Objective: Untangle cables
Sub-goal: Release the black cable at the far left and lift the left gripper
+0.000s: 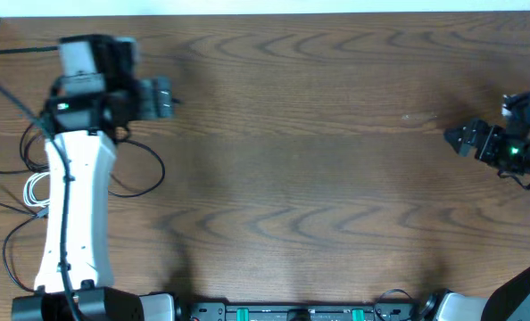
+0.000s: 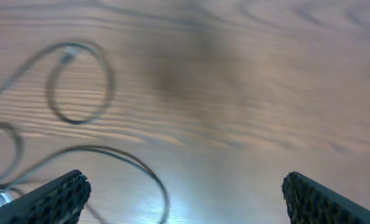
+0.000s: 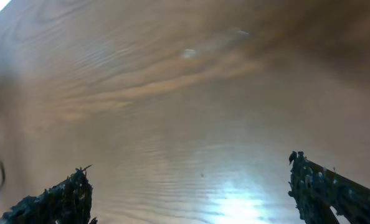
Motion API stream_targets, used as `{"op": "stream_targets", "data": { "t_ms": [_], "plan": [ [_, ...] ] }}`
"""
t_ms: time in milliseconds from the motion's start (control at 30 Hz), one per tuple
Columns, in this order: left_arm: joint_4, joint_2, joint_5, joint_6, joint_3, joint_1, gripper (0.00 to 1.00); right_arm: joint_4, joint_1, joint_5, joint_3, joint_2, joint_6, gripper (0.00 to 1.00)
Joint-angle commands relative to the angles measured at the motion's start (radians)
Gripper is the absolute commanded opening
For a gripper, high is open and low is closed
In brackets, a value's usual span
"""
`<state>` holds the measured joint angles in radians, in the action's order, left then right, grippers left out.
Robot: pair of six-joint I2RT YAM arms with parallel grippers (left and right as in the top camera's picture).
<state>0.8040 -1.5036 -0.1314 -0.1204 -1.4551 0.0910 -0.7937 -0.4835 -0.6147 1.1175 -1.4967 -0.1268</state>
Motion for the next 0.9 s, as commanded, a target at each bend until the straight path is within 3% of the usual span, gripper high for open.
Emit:
{"op": "stream_targets", "data": {
  "t_ms": [0, 400, 867],
  "plan": [
    [0.018, 0.017, -0.006, -0.018, -0.002, -0.070, 0.99, 0.006, 0.068, -0.031, 0.013, 0.011, -0.118, 0.99],
    [0.004, 0.016, -0.007, -0.017, -0.002, -0.134, 1.00, 0.074, 0.387, 0.302, 0.014, 0.014, -0.099, 0.99],
    [0.033, 0.016, -0.007, -0.018, -0.002, -0.134, 0.99, 0.101, 0.428, 0.317, 0.014, 0.013, -0.087, 0.99]
  ]
}}
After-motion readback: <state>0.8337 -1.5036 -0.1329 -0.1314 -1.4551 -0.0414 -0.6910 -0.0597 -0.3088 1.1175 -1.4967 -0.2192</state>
